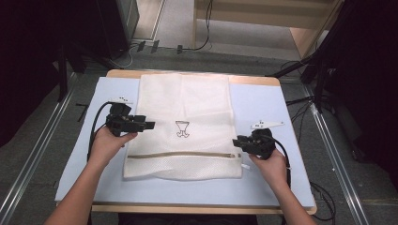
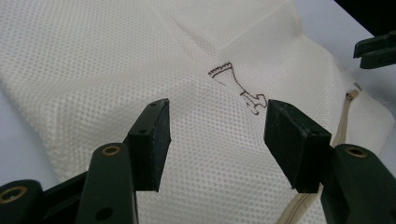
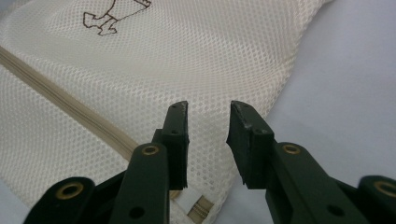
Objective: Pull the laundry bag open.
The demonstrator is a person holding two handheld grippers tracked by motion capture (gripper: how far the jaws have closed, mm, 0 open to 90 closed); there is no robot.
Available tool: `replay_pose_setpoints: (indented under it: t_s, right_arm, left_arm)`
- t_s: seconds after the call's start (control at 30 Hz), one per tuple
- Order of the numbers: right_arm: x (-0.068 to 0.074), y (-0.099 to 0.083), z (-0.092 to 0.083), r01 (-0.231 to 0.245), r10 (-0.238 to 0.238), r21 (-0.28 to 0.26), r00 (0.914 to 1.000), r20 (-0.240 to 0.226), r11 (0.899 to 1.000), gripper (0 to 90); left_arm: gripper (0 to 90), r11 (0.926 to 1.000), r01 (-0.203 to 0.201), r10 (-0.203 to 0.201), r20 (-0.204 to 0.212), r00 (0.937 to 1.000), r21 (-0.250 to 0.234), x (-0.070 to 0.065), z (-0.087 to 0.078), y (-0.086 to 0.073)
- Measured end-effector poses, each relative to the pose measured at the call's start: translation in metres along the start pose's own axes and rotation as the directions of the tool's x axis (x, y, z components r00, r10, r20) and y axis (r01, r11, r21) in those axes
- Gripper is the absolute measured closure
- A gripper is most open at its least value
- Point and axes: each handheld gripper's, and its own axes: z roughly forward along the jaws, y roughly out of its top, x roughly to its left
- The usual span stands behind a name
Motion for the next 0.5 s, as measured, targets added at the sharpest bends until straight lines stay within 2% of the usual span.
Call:
replay_pose_setpoints:
  t_s: [0.23,0.4,0.5]
  right_arm:
    - [0.0,-0.007,0.002,-0.022,0.024,0.047,0.999,-0.037,0.999,85.9]
    - [0.001,-0.013,0.007,-0.009,0.012,0.085,0.9993,-0.036,0.996,88.8]
    - [0.003,-0.015,0.006,-0.005,0.008,0.088,0.9994,-0.034,0.996,89.4]
  left_arm:
    - [41.3,0.9994,-0.035,0.034,0.026,0.9991,0.008,-0.014,0.011,0.005]
    - [41.1,0.9981,-0.06,0.059,0.047,0.9972,0.017,-0.021,0.019,0.009]
    - [40.5,0.9976,-0.068,0.067,0.057,0.9961,0.014,-0.024,0.024,0.01]
